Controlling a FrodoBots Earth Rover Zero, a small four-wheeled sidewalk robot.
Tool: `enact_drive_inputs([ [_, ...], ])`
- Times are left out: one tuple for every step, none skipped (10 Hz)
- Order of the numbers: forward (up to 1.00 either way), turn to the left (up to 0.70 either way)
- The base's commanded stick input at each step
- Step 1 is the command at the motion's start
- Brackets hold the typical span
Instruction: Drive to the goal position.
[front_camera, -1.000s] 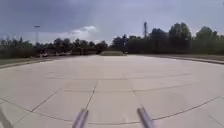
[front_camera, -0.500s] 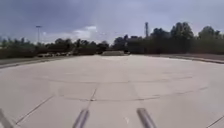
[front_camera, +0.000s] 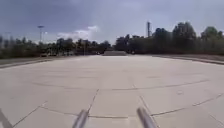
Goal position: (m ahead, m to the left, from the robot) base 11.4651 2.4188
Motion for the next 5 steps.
enact_drive_inputs([
  [0.70,0.00],
  [0.70,0.00],
  [0.70,0.00],
  [0.70,0.00],
  [0.70,-0.19],
])
